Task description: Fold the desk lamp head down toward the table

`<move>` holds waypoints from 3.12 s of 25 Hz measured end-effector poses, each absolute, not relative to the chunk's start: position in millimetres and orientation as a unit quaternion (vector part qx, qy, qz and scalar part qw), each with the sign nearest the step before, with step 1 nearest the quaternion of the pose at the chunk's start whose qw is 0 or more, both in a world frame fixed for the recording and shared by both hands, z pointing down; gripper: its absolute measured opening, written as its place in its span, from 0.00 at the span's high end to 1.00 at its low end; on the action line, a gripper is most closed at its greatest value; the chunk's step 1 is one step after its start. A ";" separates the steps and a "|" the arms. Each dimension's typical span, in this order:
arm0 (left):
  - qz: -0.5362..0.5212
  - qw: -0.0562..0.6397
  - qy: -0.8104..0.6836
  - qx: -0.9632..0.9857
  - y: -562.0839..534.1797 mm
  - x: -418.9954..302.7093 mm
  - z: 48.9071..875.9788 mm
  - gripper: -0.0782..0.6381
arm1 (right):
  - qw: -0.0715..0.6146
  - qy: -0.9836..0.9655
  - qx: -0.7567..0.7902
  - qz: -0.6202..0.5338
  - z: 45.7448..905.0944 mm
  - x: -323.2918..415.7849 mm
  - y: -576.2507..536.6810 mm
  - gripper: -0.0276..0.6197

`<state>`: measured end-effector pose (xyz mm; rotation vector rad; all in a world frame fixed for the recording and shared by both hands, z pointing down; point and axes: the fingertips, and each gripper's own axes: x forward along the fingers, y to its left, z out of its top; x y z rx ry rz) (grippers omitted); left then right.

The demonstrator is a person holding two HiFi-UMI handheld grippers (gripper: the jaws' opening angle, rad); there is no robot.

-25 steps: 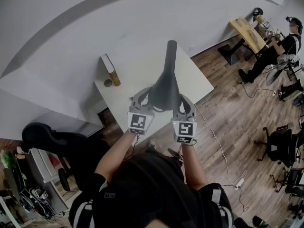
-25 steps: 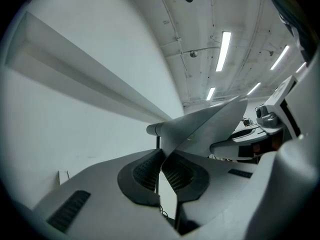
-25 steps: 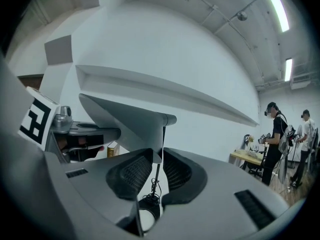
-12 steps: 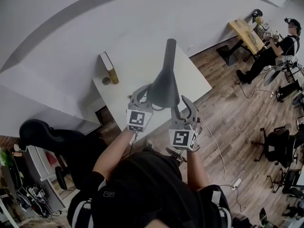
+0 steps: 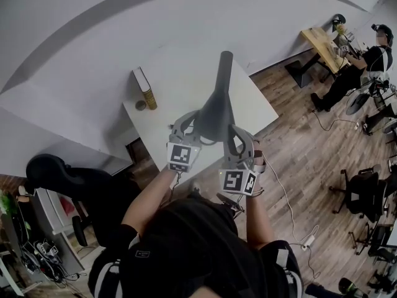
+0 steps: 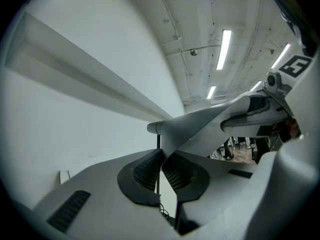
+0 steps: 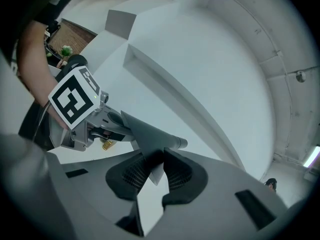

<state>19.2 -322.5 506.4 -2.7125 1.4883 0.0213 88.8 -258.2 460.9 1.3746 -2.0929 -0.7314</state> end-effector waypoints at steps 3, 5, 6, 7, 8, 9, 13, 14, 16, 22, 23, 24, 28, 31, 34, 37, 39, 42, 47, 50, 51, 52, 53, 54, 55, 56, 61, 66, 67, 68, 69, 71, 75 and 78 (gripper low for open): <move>0.000 0.026 0.481 -0.876 -323.8 19.5 507.6 0.85 | 0.274 -0.768 0.508 -0.278 463.2 88.5 -258.9 0.83; -0.012 0.032 0.481 -0.876 -323.7 20.2 508.7 0.85 | 0.277 -0.765 0.509 -0.280 464.3 88.7 -258.9 0.83; -0.017 0.036 0.480 -0.876 -323.2 20.4 509.2 0.85 | 0.277 -0.765 0.510 -0.281 464.2 88.8 -259.1 0.83; -0.022 0.042 0.479 -0.877 -322.2 20.4 509.6 0.85 | 0.277 -0.764 0.510 -0.281 463.9 88.9 -259.5 0.83; -0.029 0.049 0.476 -0.877 -320.4 20.2 509.9 0.85 | 0.277 -0.764 0.511 -0.282 463.7 88.9 -259.7 0.84; -0.036 0.058 0.474 -0.878 -317.8 19.7 510.0 0.85 | 0.277 -0.763 0.511 -0.282 463.7 89.0 -259.7 0.84; -0.052 0.094 0.460 -0.881 -301.4 14.6 505.3 0.70 | 0.277 -0.762 0.512 -0.282 465.2 87.6 -258.9 0.84; -0.061 0.109 0.457 -0.881 -296.6 12.8 503.5 0.66 | 0.278 -0.762 0.512 -0.282 465.3 87.7 -258.9 0.84; -0.072 0.138 0.453 -0.878 -286.6 9.9 497.6 0.64 | 0.278 -0.762 0.512 -0.283 464.8 88.6 -258.9 0.84; -0.124 0.265 0.427 -0.856 -261.9 9.0 469.2 0.61 | 0.283 -0.758 0.512 -0.287 465.7 88.7 -258.1 0.84; -0.138 0.288 0.416 -0.852 -259.9 12.0 466.7 0.60 | 0.284 -0.757 0.512 -0.288 465.9 88.8 -258.4 0.84; -0.152 0.309 0.405 -0.847 -258.4 15.2 465.3 0.60 | 0.286 -0.756 0.512 -0.289 466.2 88.8 -258.6 0.84; -0.190 0.368 0.374 -0.830 -256.4 27.7 462.1 0.59 | 0.288 -0.754 0.513 -0.291 467.4 88.4 -258.0 0.84; -0.219 0.412 0.356 -0.810 -257.7 37.0 463.8 0.60 | 0.290 -0.753 0.513 -0.293 468.2 87.6 -257.3 0.84; -0.237 0.443 0.353 -0.789 -259.9 42.0 463.6 0.68 | 0.290 -0.751 0.514 -0.296 467.7 87.2 -256.7 0.85; -0.237 0.434 0.351 -0.796 -260.6 45.2 467.4 0.77 | 0.291 -0.748 0.516 -0.299 467.7 88.1 -257.8 0.85; -0.234 0.431 0.352 -0.797 -260.6 46.3 471.7 0.79 | 0.294 -0.747 0.516 -0.301 470.6 88.9 -258.3 0.85; -0.241 0.441 0.348 -0.792 -260.3 45.8 482.5 0.79 | 0.306 -0.740 0.513 -0.309 481.7 88.2 -257.8 0.83; -0.251 0.460 0.350 -0.776 -262.9 45.8 501.4 0.77 | 0.329 -0.726 0.504 -0.333 500.8 87.7 -260.4 0.82; -0.258 0.484 0.355 -0.757 -265.3 46.3 510.6 0.77 | 0.336 -0.720 0.500 -0.344 510.1 87.8 -262.7 0.81; -0.259 0.489 0.358 -0.752 -266.1 46.7 513.3 0.77 | 0.337 -0.719 0.499 -0.348 513.3 88.0 -263.5 0.80; -0.258 0.492 0.360 -0.750 -266.7 47.1 515.9 0.77 | 0.338 -0.717 0.498 -0.351 516.2 88.4 -264.0 0.80; -0.257 0.494 0.362 -0.748 -267.2 47.4 518.5 0.77 | 0.338 -0.716 0.498 -0.354 518.7 88.8 -264.5 0.80; -0.256 0.496 0.364 -0.746 -267.8 47.8 521.1 0.77 | 0.339 -0.715 0.498 -0.357 520.9 89.3 -264.9 0.80; -0.256 0.498 0.365 -0.744 -268.5 48.1 523.6 0.77 | 0.340 -0.713 0.497 -0.360 523.0 89.6 -265.7 0.79; -0.256 0.501 0.365 -0.742 -269.6 48.3 526.2 0.77 | 0.342 -0.710 0.496 -0.364 525.5 89.8 -266.7 0.79; -0.255 0.519 0.373 -0.726 -273.7 49.4 540.4 0.76 | 0.359 -0.696 0.487 -0.387 541.1 90.9 -270.7 0.78; -0.254 0.537 0.381 -0.708 -280.4 51.5 558.6 0.75 | 0.377 -0.679 0.480 -0.407 559.4 92.9 -277.2 0.76; -0.253 0.540 0.384 -0.705 -281.7 51.9 561.4 0.75 | 0.379 -0.676 0.479 -0.411 561.9 93.1 -278.5 0.75; -0.253 0.543 0.386 -0.702 -282.8 52.1 564.0 0.75 | 0.380 -0.673 0.479 -0.415 564.0 93.2 -279.6 0.75; -0.253 0.545 0.387 -0.699 -284.0 52.3 566.3 0.75 | 0.381 -0.670 0.480 -0.419 566.0 93.3 -280.7 0.75; -0.255 0.552 0.391 -0.691 -286.2 52.7 571.2 0.74 | 0.382 -0.666 0.481 -0.424 570.2 93.8 -282.9 0.74; -0.262 0.561 0.396 -0.678 -291.7 54.3 578.5 0.74 | 0.382 -0.660 0.485 -0.428 579.0 95.3 -288.2 0.74; -0.264 0.557 0.398 -0.680 -295.4 55.4 584.5 0.72 | 0.385 -0.656 0.485 -0.432 586.0 95.9 -292.5 0.73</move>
